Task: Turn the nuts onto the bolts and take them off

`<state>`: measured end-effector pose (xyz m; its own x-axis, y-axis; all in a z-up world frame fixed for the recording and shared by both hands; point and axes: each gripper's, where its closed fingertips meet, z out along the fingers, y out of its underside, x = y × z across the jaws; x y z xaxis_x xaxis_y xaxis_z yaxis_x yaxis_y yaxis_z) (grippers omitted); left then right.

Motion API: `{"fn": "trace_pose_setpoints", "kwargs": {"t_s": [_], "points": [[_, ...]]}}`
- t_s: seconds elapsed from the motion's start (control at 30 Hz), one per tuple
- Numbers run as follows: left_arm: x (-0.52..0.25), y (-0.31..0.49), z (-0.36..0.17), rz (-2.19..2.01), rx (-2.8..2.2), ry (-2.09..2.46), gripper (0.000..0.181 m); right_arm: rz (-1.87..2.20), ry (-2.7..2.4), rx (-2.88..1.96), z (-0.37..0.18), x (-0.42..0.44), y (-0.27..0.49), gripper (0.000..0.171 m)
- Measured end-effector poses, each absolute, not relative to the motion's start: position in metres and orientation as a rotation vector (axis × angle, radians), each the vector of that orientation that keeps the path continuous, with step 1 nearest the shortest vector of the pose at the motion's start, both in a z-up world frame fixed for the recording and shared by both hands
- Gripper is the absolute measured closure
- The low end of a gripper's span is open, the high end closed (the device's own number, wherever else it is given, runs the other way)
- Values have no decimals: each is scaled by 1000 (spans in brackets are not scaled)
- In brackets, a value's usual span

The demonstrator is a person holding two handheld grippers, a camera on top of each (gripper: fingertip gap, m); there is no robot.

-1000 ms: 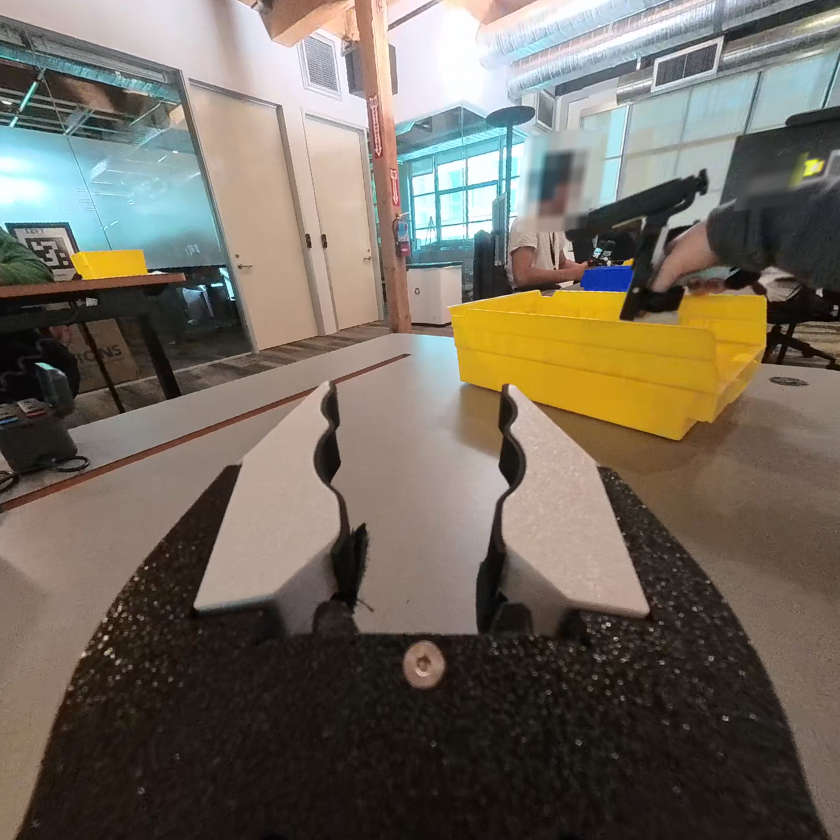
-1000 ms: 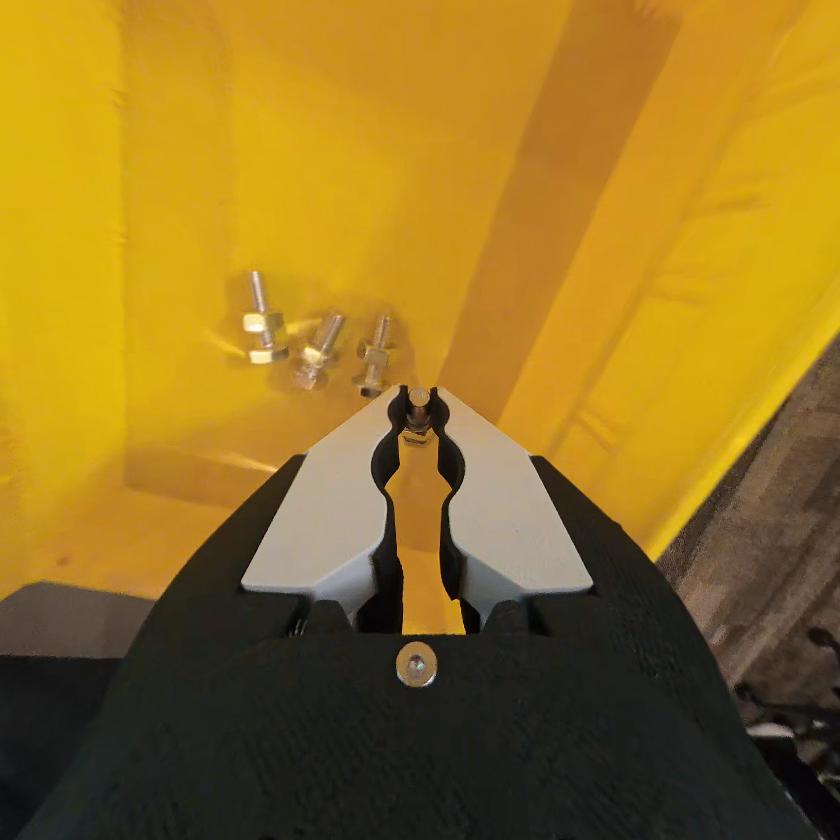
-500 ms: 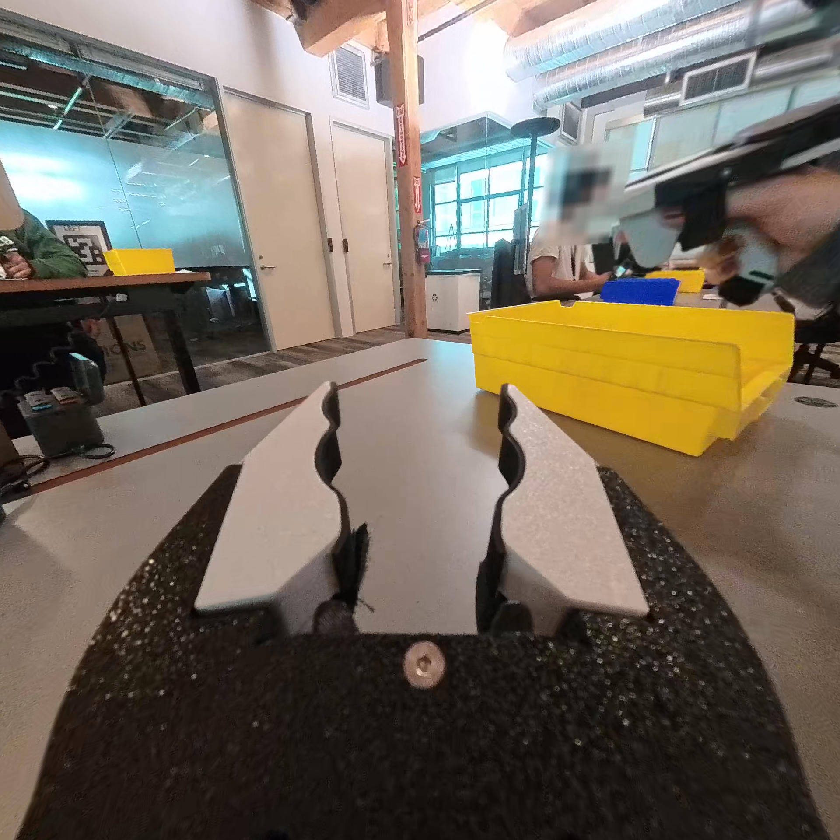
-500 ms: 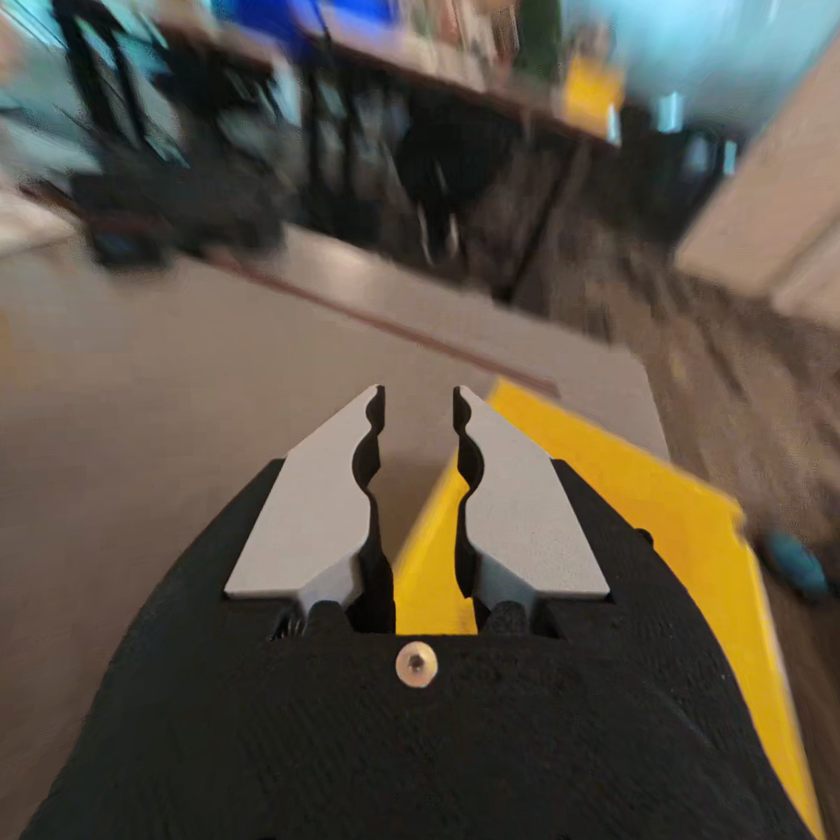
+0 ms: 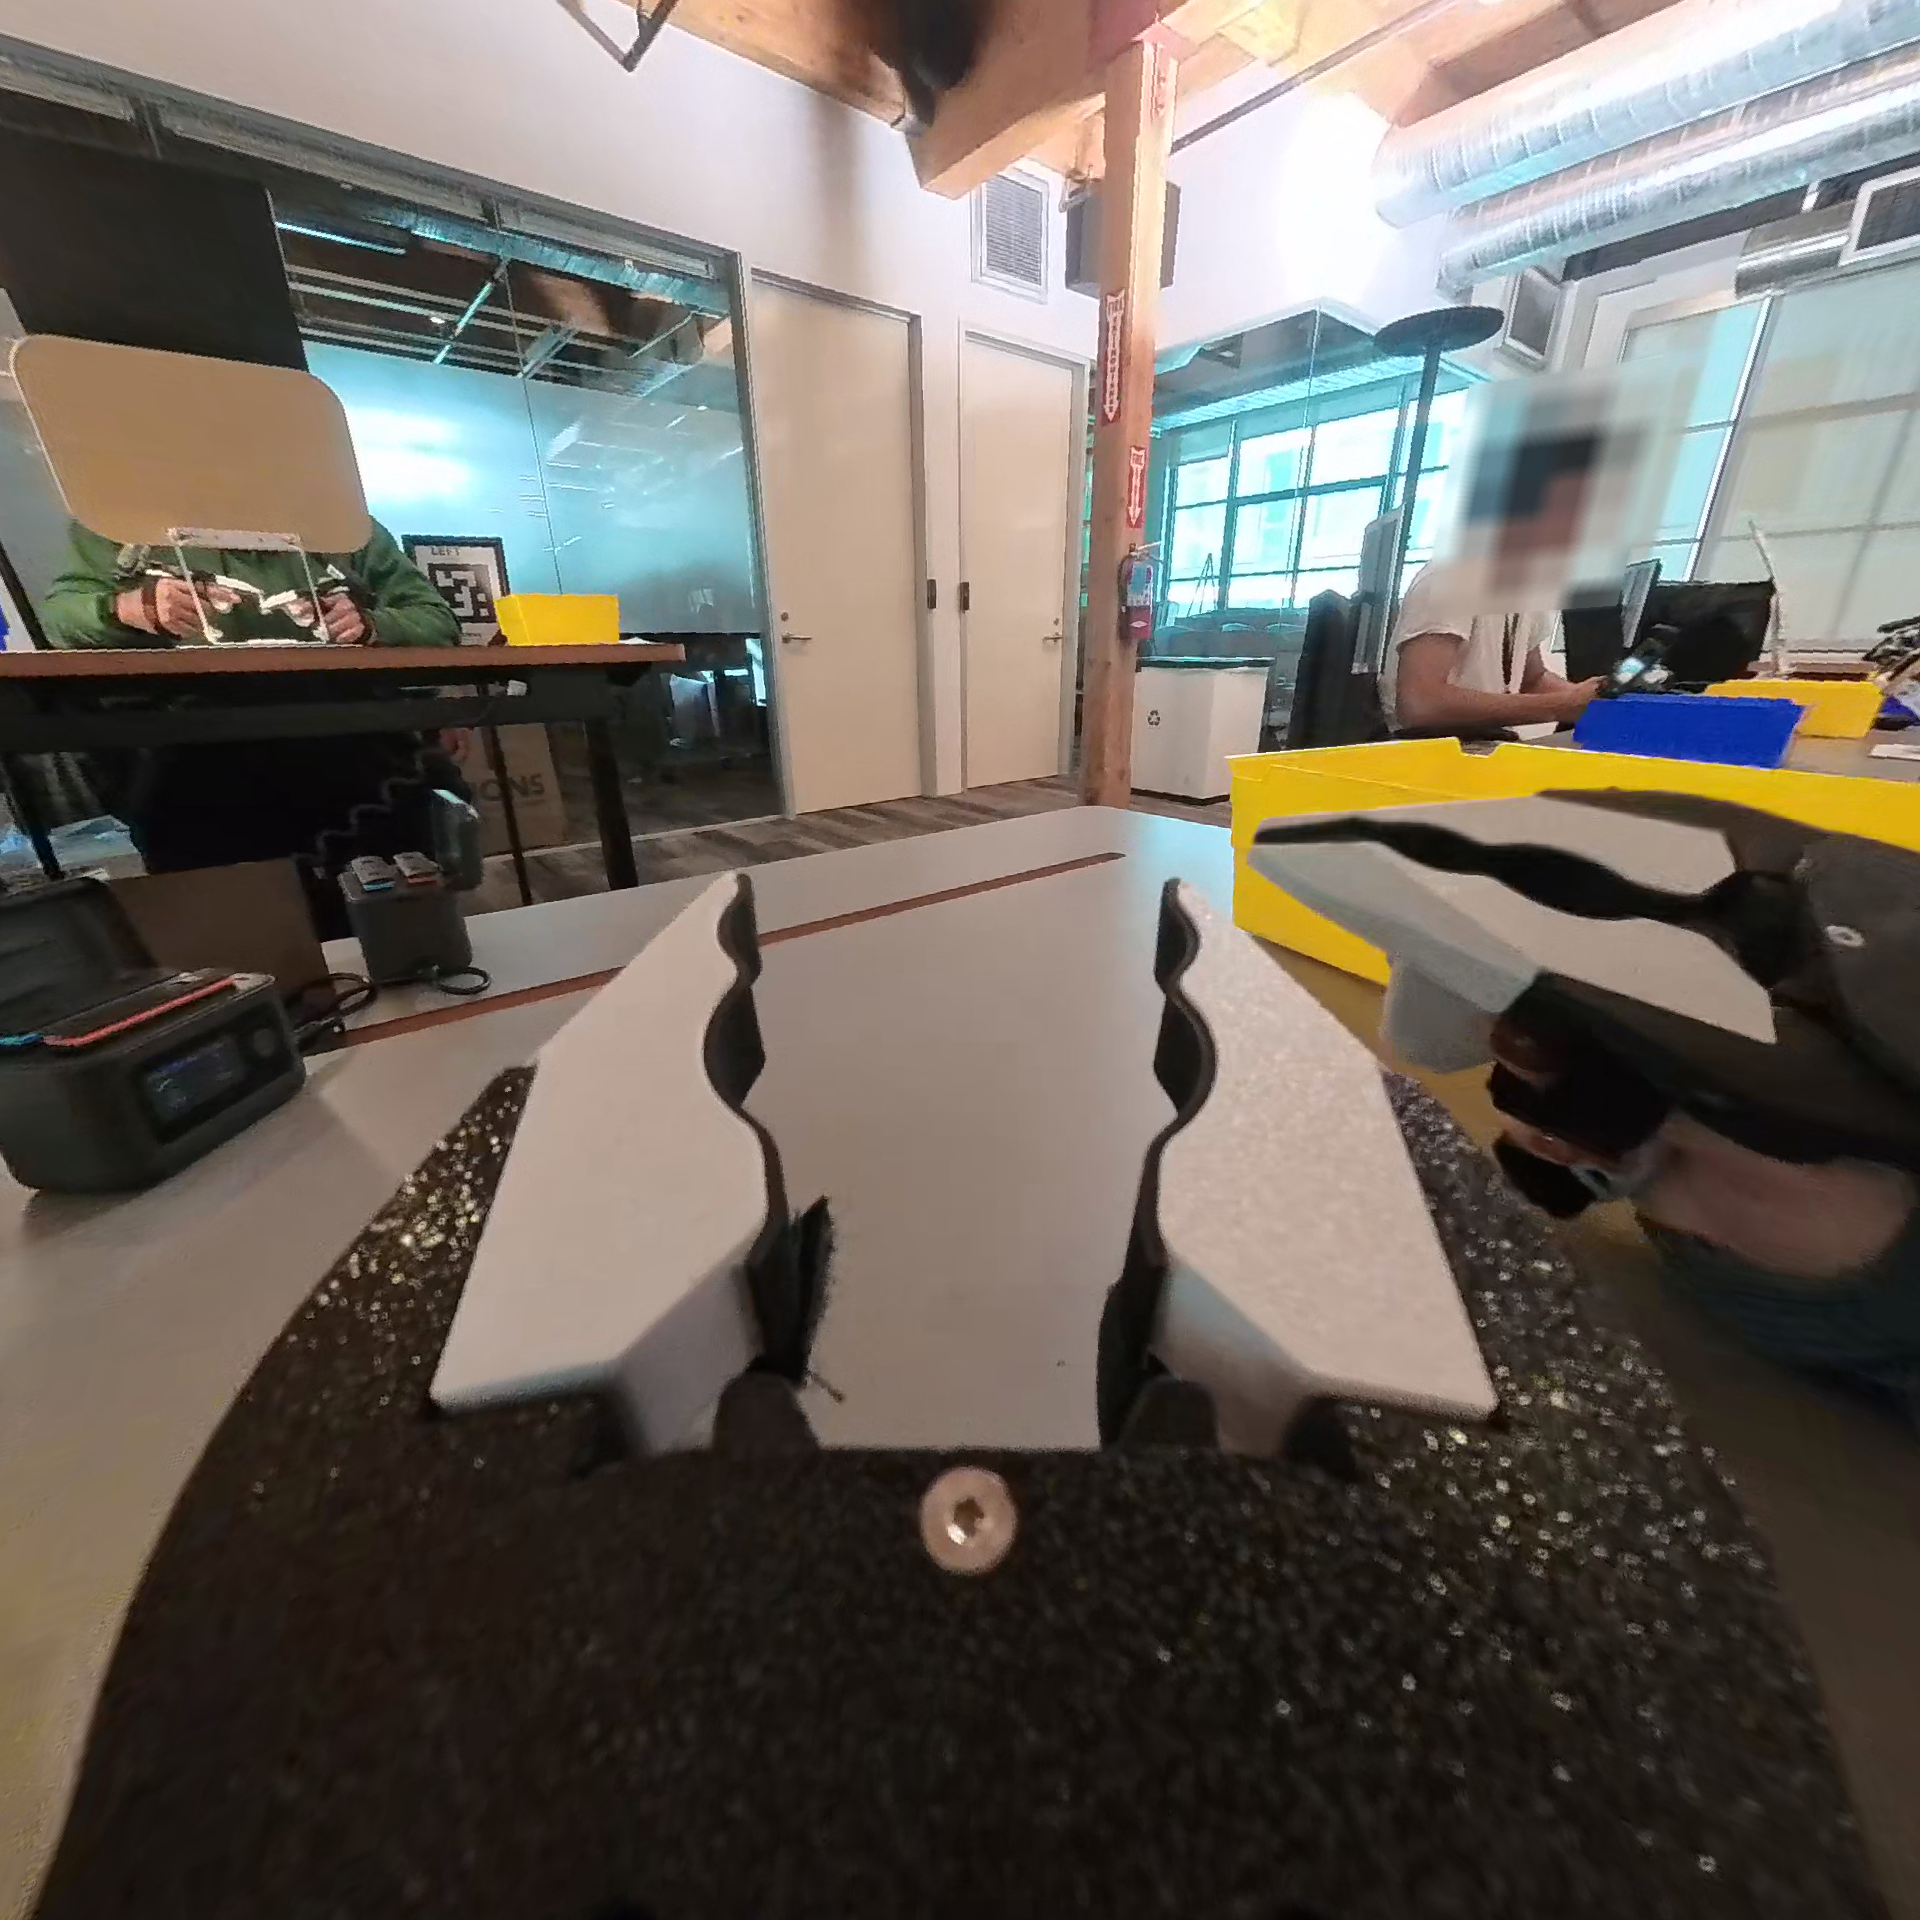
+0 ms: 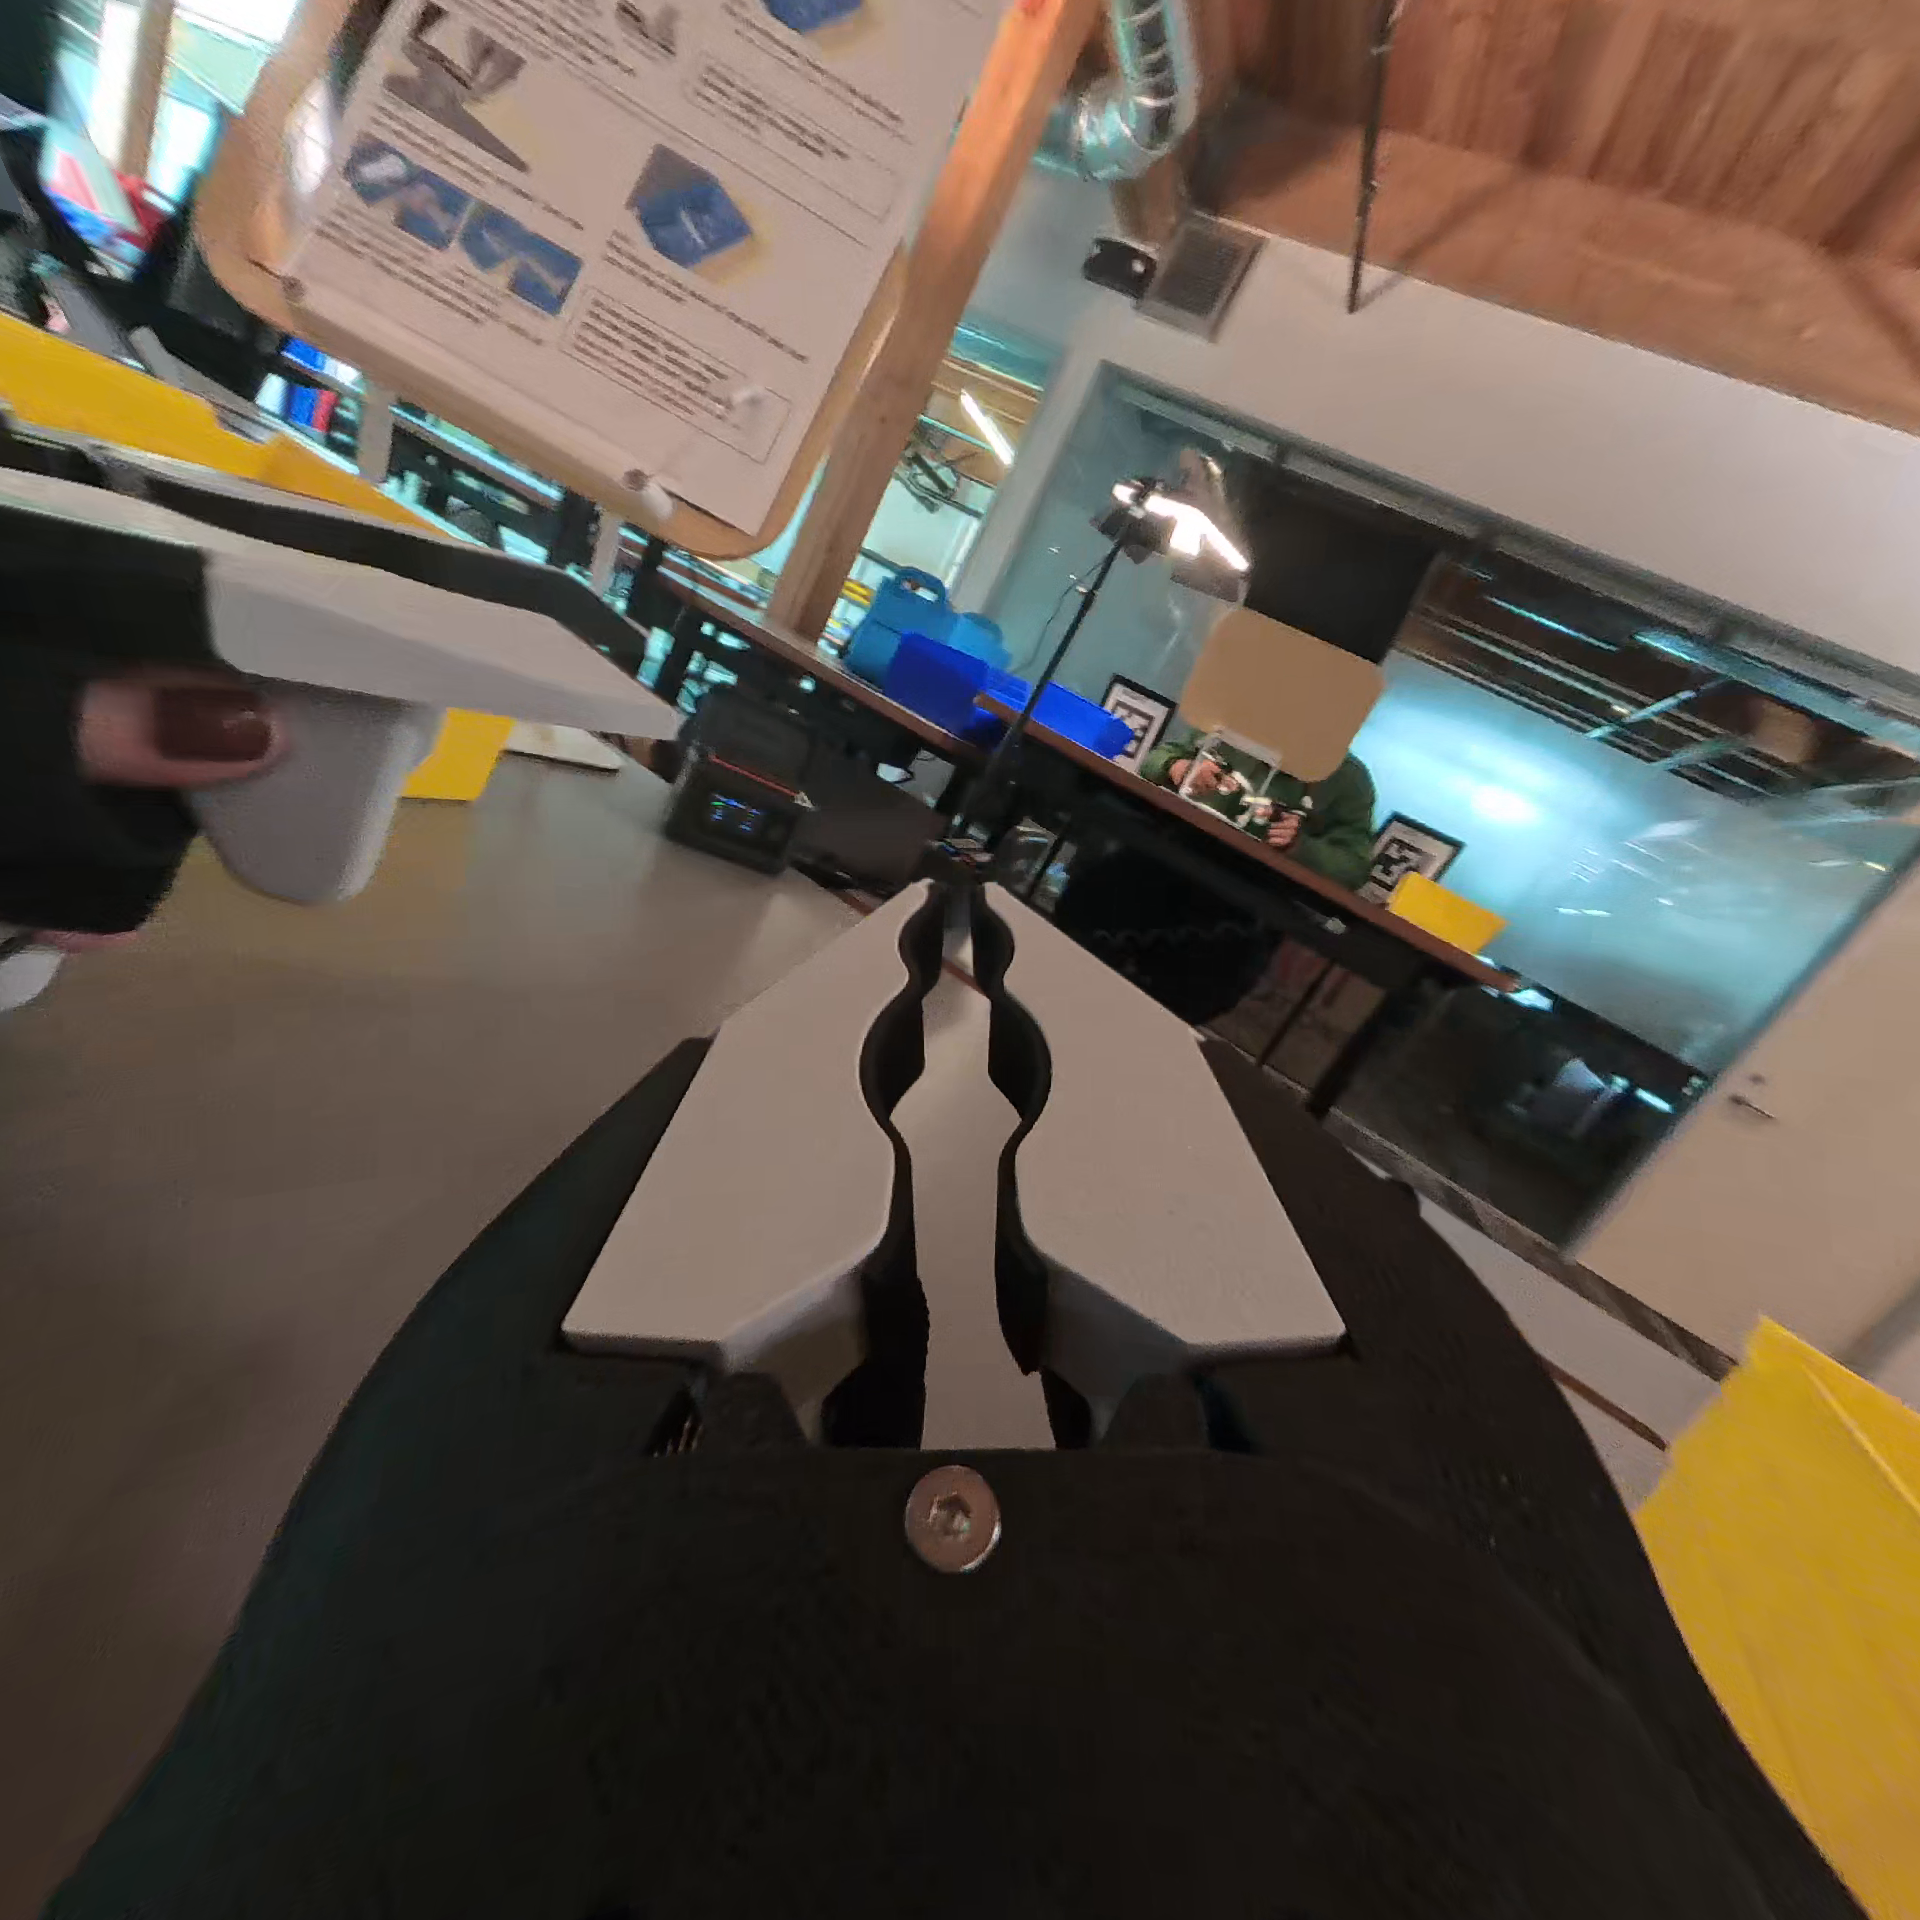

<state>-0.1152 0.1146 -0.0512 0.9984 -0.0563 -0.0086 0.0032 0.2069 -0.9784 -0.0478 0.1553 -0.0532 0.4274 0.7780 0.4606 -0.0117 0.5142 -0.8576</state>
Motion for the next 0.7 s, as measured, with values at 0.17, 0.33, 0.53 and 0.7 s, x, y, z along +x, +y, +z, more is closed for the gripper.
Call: {"fn": "trace_pose_setpoints", "kwargs": {"t_s": [0.17,0.33,0.53,0.7], "points": [[-106,119,-53,-85,-1374,68,106,616,-1003,-909,-52,-45,155,169],[-98,122,-54,-61,-1383,107,106,646,-1045,-892,-56,-51,149,170],[-102,118,-43,345,-1509,276,90,693,-1034,-910,-56,-52,150,161],[-169,61,-13,800,-1826,96,77,693,-1035,-907,-56,-51,149,161]]}}
